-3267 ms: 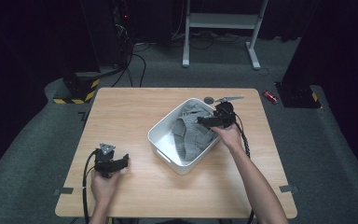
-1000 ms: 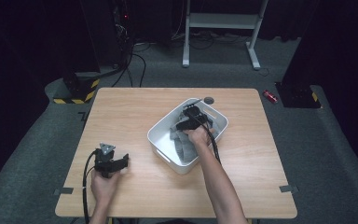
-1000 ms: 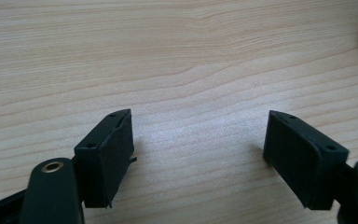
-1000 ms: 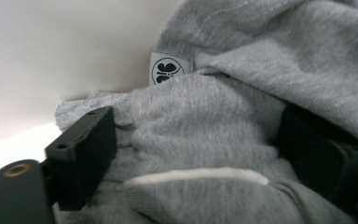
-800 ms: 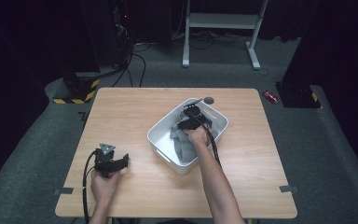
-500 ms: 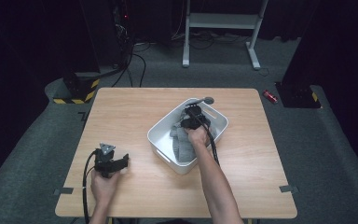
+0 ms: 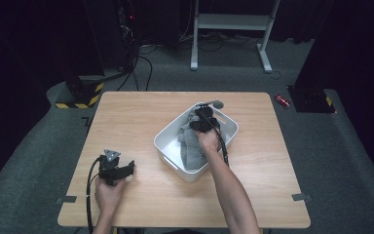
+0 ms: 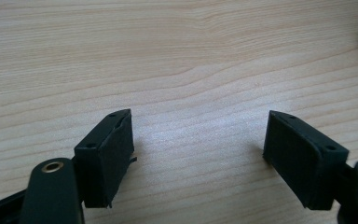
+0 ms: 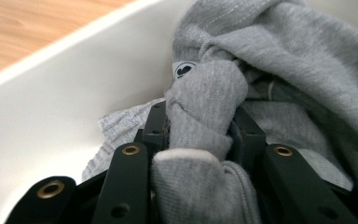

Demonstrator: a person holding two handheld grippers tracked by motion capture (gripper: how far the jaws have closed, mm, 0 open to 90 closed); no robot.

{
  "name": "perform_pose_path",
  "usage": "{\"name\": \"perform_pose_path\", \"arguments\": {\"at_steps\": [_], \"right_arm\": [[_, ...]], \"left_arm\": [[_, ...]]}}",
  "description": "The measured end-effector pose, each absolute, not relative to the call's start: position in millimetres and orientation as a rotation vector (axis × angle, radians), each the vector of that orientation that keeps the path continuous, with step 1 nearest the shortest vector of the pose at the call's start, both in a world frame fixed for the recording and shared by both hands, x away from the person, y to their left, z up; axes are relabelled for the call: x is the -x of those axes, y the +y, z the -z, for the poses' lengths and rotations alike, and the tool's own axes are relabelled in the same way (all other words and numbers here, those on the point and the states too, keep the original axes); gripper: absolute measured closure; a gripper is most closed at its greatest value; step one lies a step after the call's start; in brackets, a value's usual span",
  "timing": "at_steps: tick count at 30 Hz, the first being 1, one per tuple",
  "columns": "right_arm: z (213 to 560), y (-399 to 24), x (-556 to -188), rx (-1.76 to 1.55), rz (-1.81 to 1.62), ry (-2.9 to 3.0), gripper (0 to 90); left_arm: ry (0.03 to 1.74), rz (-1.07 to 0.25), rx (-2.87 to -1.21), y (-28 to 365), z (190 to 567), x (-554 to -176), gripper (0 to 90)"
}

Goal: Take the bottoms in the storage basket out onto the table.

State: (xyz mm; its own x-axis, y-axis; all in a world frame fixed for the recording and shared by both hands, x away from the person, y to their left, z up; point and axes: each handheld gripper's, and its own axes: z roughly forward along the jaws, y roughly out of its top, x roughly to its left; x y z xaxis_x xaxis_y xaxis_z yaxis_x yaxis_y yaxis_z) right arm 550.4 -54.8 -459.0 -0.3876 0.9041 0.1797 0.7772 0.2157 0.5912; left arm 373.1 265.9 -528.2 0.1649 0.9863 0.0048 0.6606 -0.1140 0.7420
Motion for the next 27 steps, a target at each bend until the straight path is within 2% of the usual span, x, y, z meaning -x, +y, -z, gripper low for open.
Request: {"name": "perform_pose_path", "arguments": {"at_steps": [14, 27], "right_arm": [[431, -62, -537, -1.477, -1.091, 2.282, 65.6], [421, -72, -530, -1.362, -1.174, 2.335, 65.1]], "left_arm": [[1.559, -0.698, -1.846, 266, 528, -373, 24.2], [1.559, -0.698, -1.845, 266, 528, -373, 24.2]]}}
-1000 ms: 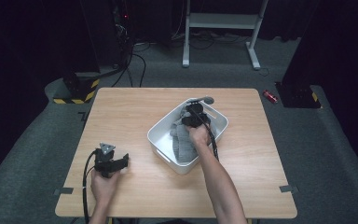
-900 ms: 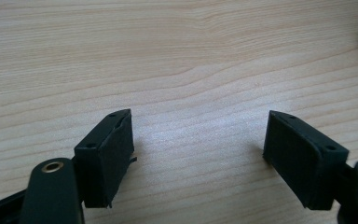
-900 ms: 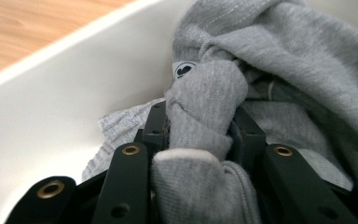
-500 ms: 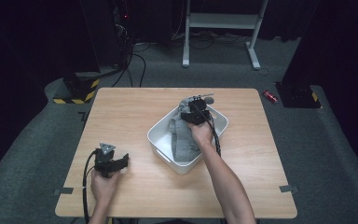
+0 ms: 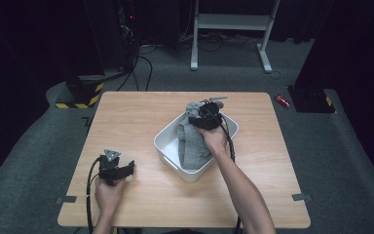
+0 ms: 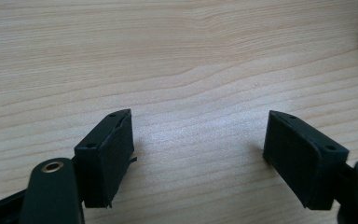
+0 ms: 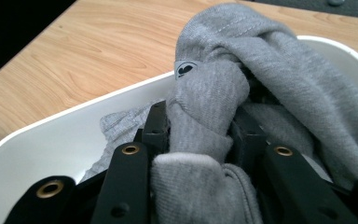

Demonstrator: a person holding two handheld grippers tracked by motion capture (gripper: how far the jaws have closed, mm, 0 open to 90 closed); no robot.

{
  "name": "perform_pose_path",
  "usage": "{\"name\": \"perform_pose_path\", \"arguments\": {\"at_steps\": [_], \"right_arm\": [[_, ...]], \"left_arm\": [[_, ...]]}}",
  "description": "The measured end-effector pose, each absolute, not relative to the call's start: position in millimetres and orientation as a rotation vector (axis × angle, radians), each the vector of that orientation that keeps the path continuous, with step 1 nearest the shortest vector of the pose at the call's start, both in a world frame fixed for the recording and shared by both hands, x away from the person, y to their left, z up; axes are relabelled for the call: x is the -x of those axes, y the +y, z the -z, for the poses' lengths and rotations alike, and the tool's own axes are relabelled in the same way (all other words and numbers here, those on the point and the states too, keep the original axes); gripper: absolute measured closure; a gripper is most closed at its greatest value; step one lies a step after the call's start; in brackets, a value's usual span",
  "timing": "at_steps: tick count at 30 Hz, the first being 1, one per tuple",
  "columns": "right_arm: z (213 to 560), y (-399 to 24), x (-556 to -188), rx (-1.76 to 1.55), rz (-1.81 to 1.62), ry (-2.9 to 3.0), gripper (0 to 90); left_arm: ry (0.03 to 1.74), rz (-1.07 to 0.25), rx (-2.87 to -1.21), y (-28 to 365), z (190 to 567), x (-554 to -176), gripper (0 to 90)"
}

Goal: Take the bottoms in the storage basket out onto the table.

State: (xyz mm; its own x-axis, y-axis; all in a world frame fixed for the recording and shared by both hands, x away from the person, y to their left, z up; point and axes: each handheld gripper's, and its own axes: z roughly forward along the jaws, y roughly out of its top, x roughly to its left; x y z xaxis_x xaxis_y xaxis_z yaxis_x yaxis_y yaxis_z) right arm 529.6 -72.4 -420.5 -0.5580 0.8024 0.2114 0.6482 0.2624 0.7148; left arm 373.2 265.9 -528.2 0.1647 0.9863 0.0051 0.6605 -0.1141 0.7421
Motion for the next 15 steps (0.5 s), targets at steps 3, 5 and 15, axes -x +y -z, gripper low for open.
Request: {"name": "perform_pose_path", "arguments": {"at_steps": [3, 5, 15], "right_arm": [[417, -77, -529, -1.35, -1.205, 2.329, 65.1], [414, -78, -528, -1.334, -1.209, 2.329, 65.1], [406, -85, -524, -1.313, -1.253, 2.326, 65.2]], "left_arm": [[1.559, -0.698, -1.845, 266, 528, -373, 24.2], [1.559, -0.699, -1.846, 266, 528, -373, 24.2], [1.559, -0.699, -1.845, 266, 528, -373, 24.3]]}}
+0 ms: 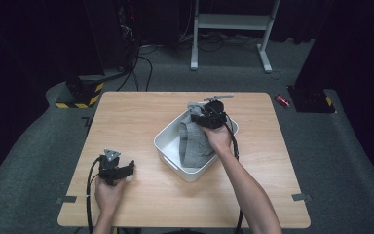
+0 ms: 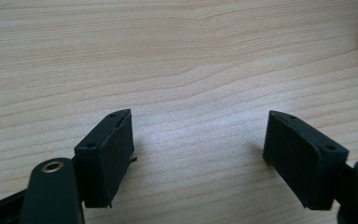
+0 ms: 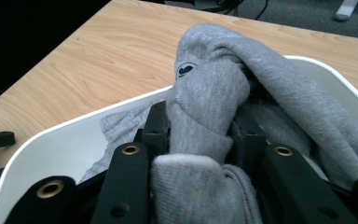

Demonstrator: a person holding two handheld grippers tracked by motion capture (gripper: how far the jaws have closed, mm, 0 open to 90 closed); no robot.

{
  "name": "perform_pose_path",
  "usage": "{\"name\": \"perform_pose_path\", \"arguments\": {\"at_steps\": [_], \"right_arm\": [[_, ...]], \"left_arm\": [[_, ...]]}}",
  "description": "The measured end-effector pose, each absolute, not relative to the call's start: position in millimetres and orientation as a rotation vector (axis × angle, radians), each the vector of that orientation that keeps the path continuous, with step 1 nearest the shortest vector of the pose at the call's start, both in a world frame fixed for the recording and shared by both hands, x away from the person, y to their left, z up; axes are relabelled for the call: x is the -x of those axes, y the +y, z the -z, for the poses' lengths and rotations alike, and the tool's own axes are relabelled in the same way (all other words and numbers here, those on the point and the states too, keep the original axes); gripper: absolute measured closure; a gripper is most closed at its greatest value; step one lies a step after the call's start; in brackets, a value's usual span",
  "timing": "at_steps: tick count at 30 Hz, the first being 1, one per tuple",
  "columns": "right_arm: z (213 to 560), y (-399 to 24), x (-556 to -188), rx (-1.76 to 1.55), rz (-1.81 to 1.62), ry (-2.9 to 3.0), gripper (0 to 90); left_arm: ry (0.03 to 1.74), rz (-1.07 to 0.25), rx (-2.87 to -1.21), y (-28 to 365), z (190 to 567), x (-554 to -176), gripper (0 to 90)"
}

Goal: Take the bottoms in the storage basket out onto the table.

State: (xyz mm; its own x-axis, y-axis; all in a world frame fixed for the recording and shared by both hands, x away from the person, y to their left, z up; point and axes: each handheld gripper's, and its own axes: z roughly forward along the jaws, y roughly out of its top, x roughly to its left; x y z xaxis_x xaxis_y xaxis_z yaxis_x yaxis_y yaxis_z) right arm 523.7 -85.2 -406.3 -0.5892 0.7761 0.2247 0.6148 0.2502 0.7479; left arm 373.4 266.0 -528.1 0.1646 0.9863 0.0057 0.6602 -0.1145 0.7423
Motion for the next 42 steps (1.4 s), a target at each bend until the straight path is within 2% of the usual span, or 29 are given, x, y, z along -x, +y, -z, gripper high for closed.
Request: {"name": "perform_pose_path", "arguments": {"at_steps": [17, 23, 42], "right_arm": [[382, -96, -517, -1.224, -1.322, 2.315, 65.3], [375, -96, -515, -1.198, -1.345, 2.311, 65.3], [341, -103, -512, -1.132, -1.387, 2.253, 65.3]], "left_arm": [[1.56, -0.7, -1.845, 266, 528, -373, 24.3], [1.565, -0.703, -1.832, 266, 528, -373, 27.4], [1.562, -0.701, -1.837, 266, 528, -373, 26.7]]}}
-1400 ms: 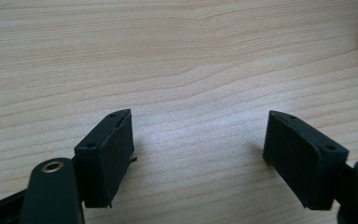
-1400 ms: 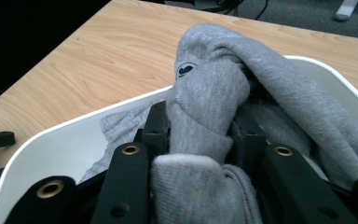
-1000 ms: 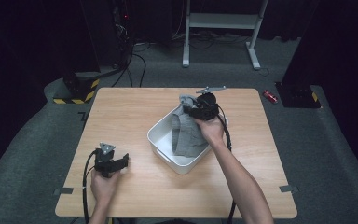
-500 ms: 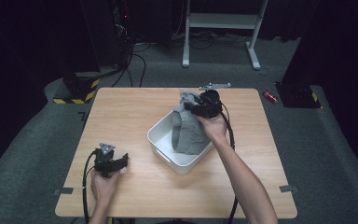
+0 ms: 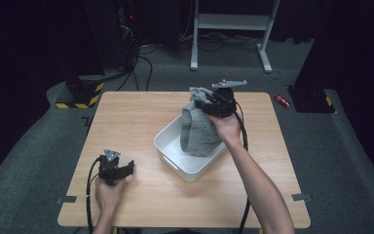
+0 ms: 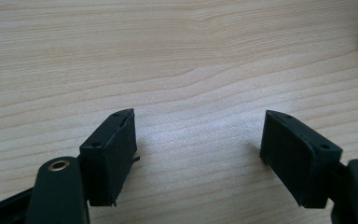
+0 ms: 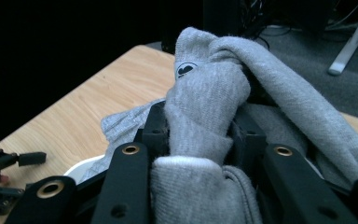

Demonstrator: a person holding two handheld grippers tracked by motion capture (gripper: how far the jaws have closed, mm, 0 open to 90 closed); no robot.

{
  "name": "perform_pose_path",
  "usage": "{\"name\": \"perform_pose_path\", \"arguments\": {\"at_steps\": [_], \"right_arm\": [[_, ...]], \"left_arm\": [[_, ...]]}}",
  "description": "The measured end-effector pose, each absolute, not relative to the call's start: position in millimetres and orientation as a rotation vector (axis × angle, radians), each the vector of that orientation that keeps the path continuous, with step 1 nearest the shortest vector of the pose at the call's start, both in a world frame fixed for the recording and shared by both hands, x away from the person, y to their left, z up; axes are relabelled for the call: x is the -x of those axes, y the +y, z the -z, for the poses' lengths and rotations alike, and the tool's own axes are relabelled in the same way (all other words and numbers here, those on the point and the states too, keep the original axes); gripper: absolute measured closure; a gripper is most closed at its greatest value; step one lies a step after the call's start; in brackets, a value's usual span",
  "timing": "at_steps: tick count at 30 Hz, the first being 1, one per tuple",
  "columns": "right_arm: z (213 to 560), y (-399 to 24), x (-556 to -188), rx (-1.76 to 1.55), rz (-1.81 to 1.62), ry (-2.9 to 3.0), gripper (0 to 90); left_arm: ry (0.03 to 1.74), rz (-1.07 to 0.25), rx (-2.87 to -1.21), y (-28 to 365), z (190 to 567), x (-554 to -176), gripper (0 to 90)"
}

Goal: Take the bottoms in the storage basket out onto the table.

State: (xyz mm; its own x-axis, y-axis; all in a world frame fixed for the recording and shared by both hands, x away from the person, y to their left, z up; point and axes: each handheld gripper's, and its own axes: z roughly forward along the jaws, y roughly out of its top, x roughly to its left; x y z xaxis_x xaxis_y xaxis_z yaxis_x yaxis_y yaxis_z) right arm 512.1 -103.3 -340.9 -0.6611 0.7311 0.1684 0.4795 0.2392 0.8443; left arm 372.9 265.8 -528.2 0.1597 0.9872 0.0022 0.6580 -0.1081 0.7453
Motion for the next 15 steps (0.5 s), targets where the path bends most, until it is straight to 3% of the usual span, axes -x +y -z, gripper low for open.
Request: {"name": "perform_pose_path", "arguments": {"at_steps": [15], "right_arm": [[313, -108, -509, -1.071, -1.38, 2.224, 64.9]], "left_arm": [[1.557, -0.702, -1.842, 266, 528, -373, 26.1]]}}
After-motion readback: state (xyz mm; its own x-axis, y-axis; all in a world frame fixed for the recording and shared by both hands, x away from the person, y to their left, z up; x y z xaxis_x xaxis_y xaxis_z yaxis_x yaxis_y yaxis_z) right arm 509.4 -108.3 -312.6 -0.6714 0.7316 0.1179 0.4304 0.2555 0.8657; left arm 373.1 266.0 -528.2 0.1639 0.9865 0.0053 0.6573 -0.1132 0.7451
